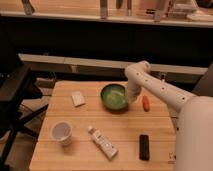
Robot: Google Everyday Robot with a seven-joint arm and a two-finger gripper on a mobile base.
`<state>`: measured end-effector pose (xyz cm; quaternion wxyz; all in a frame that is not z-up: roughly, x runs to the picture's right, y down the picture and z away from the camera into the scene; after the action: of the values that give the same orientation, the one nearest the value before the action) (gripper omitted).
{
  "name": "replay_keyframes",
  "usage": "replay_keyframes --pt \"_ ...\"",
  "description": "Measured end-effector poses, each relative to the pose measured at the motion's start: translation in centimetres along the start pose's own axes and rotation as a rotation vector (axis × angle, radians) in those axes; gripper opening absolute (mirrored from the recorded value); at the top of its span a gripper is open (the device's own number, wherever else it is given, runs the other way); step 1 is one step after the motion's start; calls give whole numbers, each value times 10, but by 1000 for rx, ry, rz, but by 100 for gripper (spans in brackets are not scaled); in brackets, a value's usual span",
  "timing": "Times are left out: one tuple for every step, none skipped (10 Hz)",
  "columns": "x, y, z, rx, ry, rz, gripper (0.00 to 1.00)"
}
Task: Push the ceramic bowl across the table
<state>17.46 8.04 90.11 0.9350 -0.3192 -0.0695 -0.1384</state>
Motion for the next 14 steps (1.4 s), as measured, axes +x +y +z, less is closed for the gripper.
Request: replay_keyframes --pt "1 1 0 -2 0 -1 0" --pt "2 1 1 -5 0 -3 0" --pt "1 0 2 -7 -1 -8 0" --pt "-1 -1 3 -8 -1 -15 0" --pt "-4 -3 3 -9 -2 -22 0" --pt "-7 -5 3 -10 -1 -31 0" --pt "-8 -5 3 -12 -1 -35 0" --pt "-7 -5 4 -13 -2 -37 0" --pt "-5 -5 5 -15 -4 -40 0" --pt "-2 -3 6 -16 -8 -38 0" --pt "6 0 6 -19 -7 -34 0" --pt "11 2 7 -21 -7 -32 0" --pt "13 3 7 -22 -9 -29 0" --pt "14 3 7 -22 -9 -29 0"
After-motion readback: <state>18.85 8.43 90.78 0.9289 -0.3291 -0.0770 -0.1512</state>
